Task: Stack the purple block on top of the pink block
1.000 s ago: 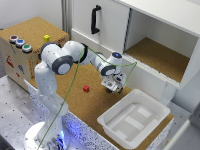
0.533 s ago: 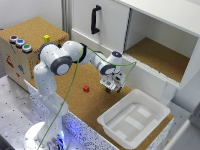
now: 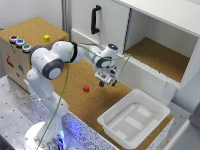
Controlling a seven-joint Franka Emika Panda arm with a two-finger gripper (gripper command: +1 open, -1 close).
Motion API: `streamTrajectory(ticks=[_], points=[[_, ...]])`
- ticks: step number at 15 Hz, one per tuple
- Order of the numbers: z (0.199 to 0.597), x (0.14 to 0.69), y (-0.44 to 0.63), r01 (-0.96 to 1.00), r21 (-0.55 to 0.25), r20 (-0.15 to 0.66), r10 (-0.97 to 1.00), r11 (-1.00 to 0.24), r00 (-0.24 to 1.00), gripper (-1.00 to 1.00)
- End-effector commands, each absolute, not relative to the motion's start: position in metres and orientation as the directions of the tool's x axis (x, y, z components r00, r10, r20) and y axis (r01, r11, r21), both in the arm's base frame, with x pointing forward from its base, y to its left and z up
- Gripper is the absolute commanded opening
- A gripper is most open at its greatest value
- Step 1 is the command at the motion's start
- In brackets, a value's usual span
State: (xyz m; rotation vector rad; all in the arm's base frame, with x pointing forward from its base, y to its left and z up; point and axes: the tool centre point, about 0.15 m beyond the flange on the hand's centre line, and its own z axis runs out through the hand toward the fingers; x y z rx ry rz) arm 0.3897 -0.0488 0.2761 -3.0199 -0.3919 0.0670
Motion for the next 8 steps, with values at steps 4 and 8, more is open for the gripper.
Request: streamTrajectory(ticks=[4, 8], points=[[0.268, 0.316, 0.002, 0.348, -0.042, 0.103, 0.342, -0.937, 0.934, -1.00], [0.257, 0.316, 0.024, 0.283, -0.076, 0.083, 0.277, -0.956, 0.957, -1.00]])
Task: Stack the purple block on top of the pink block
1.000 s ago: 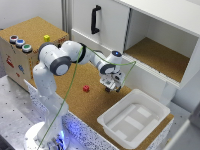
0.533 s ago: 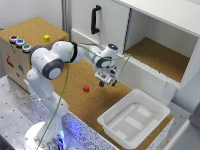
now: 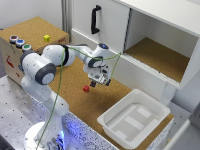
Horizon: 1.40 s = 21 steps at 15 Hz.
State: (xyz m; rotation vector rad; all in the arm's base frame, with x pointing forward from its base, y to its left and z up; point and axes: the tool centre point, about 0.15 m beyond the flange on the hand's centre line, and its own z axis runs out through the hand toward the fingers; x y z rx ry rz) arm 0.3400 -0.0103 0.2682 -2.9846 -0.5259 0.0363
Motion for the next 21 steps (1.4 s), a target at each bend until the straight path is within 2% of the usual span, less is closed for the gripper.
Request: streamTrajectory(ticks=[1, 10, 14, 15, 21], points=[[0.256, 0.320, 0.029, 0.280, -0.062, 0.082, 0.274, -0.958, 0.958, -1.00], [0.241, 0.352, 0.021, 0.274, -0.058, 0.075, 0.270, -0.960, 0.960, -1.00], [0.228, 0.354, 0.018, 0.258, -0.079, 0.028, 0.257, -0.963, 0.966, -1.00], [0.224, 0.354, 0.018, 0.254, -0.085, 0.013, 0.254, -0.963, 0.967, 1.00], [0.247, 0.348, 0.021, 0.260, -0.067, 0.060, 0.257, -0.963, 0.965, 1.00]])
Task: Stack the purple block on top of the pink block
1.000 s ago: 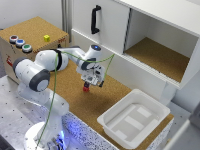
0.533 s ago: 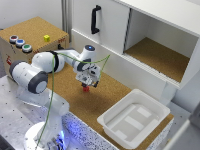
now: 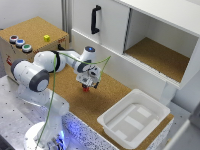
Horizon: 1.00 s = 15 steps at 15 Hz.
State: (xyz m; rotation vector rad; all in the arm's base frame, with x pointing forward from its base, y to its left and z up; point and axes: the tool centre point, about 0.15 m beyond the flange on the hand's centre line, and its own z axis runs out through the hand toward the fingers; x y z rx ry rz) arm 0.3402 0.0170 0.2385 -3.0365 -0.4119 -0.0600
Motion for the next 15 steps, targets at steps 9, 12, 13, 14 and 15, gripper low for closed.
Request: streamTrajectory(ticks=[9, 12, 13, 14, 15], points=[[0.348, 0.322, 0.057, 0.303, -0.006, 0.090, 0.302, -0.953, 0.949, 1.00], [0.329, 0.308, 0.072, 0.309, -0.031, 0.050, 0.307, -0.951, 0.950, 1.00], [0.325, 0.305, 0.078, 0.308, -0.034, 0.049, 0.306, -0.951, 0.951, 1.00], [0.319, 0.302, 0.084, 0.304, -0.052, 0.050, 0.302, -0.951, 0.952, 1.00], [0.314, 0.299, 0.089, 0.304, -0.059, 0.052, 0.301, -0.951, 0.952, 1.00]])
